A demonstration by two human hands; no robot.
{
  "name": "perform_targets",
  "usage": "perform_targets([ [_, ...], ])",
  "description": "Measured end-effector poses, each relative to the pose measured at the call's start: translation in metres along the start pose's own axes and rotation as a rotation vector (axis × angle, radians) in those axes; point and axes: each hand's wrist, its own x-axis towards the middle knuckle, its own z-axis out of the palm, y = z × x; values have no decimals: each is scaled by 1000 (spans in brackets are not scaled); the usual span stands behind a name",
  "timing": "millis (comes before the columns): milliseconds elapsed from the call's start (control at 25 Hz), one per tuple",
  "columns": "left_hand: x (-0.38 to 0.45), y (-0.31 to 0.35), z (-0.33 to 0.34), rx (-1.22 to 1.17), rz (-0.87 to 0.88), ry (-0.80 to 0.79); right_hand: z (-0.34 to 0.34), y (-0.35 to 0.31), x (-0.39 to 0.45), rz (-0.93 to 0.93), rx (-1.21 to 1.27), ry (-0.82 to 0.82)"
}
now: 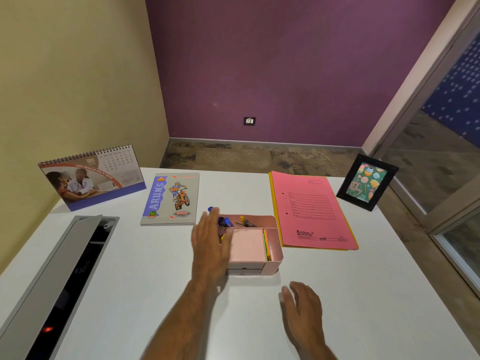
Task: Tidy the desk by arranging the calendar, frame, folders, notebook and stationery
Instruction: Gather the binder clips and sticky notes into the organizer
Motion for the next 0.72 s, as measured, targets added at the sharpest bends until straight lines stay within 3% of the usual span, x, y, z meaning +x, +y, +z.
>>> perform_targets([
  [120, -9, -6, -15, -309, -346, 95, -9, -39, 16, 195, 583, 26],
  [240, -19, -11, -22, -508, -571, 75, -5, -60, 39, 249, 838, -62],
  [480, -32, -21, -8, -654, -734, -79, 21, -60, 65, 339, 998, -209],
  [720, -38, -19, 3, -538, -711, -123, 27, -62, 63, 369, 1034, -206],
])
